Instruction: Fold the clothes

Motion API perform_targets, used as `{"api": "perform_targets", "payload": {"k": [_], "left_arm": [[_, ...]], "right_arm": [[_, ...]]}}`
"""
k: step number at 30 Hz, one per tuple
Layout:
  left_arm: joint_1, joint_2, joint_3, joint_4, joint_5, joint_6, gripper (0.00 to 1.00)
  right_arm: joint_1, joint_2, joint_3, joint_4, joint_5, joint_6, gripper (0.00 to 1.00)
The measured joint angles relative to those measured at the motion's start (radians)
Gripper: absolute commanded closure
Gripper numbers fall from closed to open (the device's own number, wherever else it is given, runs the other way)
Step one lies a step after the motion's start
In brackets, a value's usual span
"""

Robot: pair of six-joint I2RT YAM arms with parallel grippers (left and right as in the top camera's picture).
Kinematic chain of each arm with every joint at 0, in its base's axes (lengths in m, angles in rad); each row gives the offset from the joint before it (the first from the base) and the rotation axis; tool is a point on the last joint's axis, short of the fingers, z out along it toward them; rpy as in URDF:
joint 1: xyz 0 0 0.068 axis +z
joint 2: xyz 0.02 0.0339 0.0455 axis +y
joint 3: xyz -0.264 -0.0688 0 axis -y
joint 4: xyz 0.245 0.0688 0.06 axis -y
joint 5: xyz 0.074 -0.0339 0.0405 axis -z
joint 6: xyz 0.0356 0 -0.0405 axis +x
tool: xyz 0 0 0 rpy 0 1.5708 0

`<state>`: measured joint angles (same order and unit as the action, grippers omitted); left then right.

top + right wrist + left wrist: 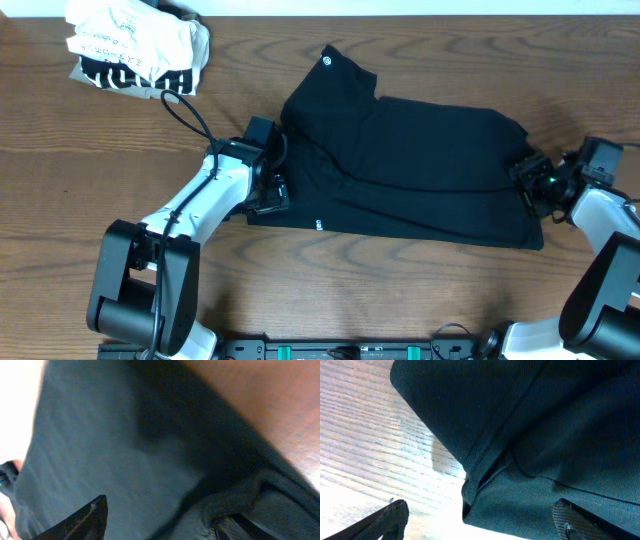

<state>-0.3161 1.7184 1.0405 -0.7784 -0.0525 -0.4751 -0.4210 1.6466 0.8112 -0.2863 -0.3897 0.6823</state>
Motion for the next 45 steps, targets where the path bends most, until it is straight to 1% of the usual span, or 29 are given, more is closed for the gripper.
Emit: {"api": "perform_targets", "payload": {"k": [4, 7, 10, 13, 19, 21, 24, 27, 31, 35, 41, 43, 44, 45], "left_arm": [[0.0, 0.0, 0.0, 0.0, 0.0, 0.0, 0.06], [0.0, 0.0, 0.0, 0.0, 0.0, 0.0, 0.05], [0.0, 0.0, 0.0, 0.0, 0.0, 0.0, 0.05], [0.0, 0.0, 0.0, 0.0, 0.0, 0.0, 0.05], [0.0, 0.0, 0.0, 0.001, 0.0, 0.0, 0.05], [0.0, 0.0, 0.0, 0.008, 0.0, 0.0, 0.05], [0.0, 0.0, 0.0, 0.02, 0.0, 0.0, 0.05], [0.0, 0.0, 0.0, 0.019, 0.0, 0.0, 0.05], [0.0, 0.0, 0.0, 0.019, 0.0, 0.0, 0.05], [0.0, 0.0, 0.0, 0.019, 0.0, 0.0, 0.05], [0.0, 0.0, 0.0, 0.021, 0.0, 0.0, 0.05], [0.0, 0.0, 0.0, 0.027, 0.0, 0.0, 0.05], [0.0, 0.0, 0.0, 0.03, 0.0, 0.0, 0.07], [0.0, 0.0, 0.0, 0.034, 0.0, 0.0, 0.14]], "right_arm": [[0.023, 0.0, -0.002, 0.056, 0.005, -0.003, 0.41], [0.024, 0.0, -0.002, 0.069, -0.004, -0.021, 0.41], [0.016, -0.016, -0.001, 0.054, -0.058, -0.045, 0.34], [0.008, -0.085, 0.008, 0.02, -0.117, -0.067, 0.3], [0.006, -0.334, 0.045, -0.113, -0.157, -0.111, 0.24], [0.011, -0.395, 0.052, -0.183, -0.13, -0.122, 0.21], [0.027, -0.451, 0.056, -0.288, -0.003, -0.135, 0.17], [0.035, -0.45, 0.055, -0.344, 0.125, -0.142, 0.16], [0.035, -0.438, 0.055, -0.361, 0.207, -0.15, 0.18], [0.038, -0.435, 0.055, -0.38, 0.227, -0.157, 0.18], [0.056, -0.43, 0.055, -0.48, 0.212, -0.171, 0.18], [0.074, -0.422, 0.05, -0.484, 0.206, -0.172, 0.19], [0.082, -0.418, 0.044, -0.483, 0.203, -0.173, 0.21], [0.092, -0.412, 0.035, -0.479, 0.197, -0.175, 0.22]]}}
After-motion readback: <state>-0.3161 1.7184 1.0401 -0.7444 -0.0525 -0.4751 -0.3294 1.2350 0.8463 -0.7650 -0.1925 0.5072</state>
